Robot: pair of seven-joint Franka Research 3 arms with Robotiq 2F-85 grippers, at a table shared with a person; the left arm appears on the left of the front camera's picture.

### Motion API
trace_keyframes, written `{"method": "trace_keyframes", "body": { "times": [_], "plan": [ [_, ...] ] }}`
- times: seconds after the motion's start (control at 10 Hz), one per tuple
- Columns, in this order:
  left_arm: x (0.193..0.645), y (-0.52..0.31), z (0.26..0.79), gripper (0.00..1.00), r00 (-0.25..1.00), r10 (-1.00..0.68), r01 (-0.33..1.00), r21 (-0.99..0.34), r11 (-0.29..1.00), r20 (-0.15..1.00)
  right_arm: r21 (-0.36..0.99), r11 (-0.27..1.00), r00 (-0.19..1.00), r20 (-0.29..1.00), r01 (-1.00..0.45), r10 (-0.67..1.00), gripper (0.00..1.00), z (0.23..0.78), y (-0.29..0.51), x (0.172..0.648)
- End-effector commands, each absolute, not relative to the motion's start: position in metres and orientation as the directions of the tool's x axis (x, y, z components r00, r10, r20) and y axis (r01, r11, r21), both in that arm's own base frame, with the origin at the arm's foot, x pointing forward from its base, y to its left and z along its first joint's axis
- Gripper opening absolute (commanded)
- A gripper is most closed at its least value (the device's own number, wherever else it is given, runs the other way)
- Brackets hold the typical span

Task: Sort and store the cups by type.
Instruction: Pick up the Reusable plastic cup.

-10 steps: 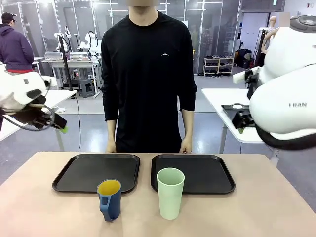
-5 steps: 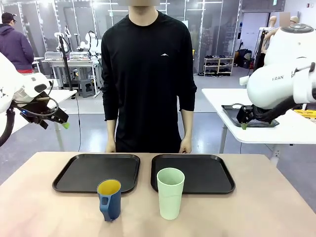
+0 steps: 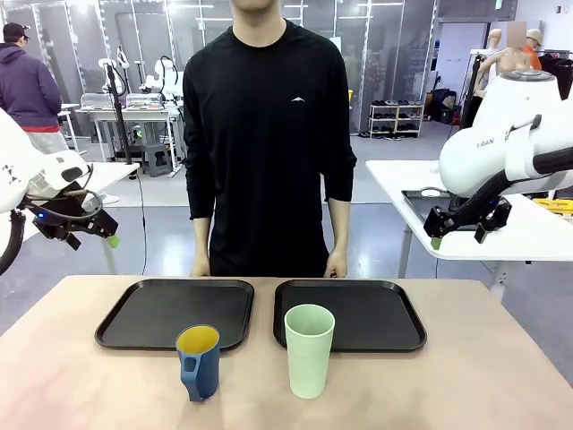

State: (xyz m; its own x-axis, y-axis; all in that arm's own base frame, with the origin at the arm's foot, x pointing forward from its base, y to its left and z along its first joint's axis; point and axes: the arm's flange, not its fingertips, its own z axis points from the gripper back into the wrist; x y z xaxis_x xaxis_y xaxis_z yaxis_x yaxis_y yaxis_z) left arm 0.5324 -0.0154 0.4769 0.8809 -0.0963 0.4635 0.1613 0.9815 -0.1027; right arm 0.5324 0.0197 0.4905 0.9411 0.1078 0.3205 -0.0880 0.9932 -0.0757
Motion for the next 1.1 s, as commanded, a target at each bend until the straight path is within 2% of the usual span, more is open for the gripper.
{"method": "trace_keyframes", "body": {
  "times": [0.0,1.0],
  "plan": [
    [0.5417,-0.0143,0.4796,1.00,0.895,-0.108,0.177,-0.123,0.976,0.433,-0.044,0.995,0.954,0.283,-0.094,0.103,1.00,0.4917,0.0183,0.5410],
    [0.5340,-0.0150,0.4731,1.00,0.887,-0.097,0.160,-0.103,0.982,0.452,-0.070,0.994,0.947,0.303,-0.086,0.103,1.00,0.4856,0.0197,0.5351]
  ]
}}
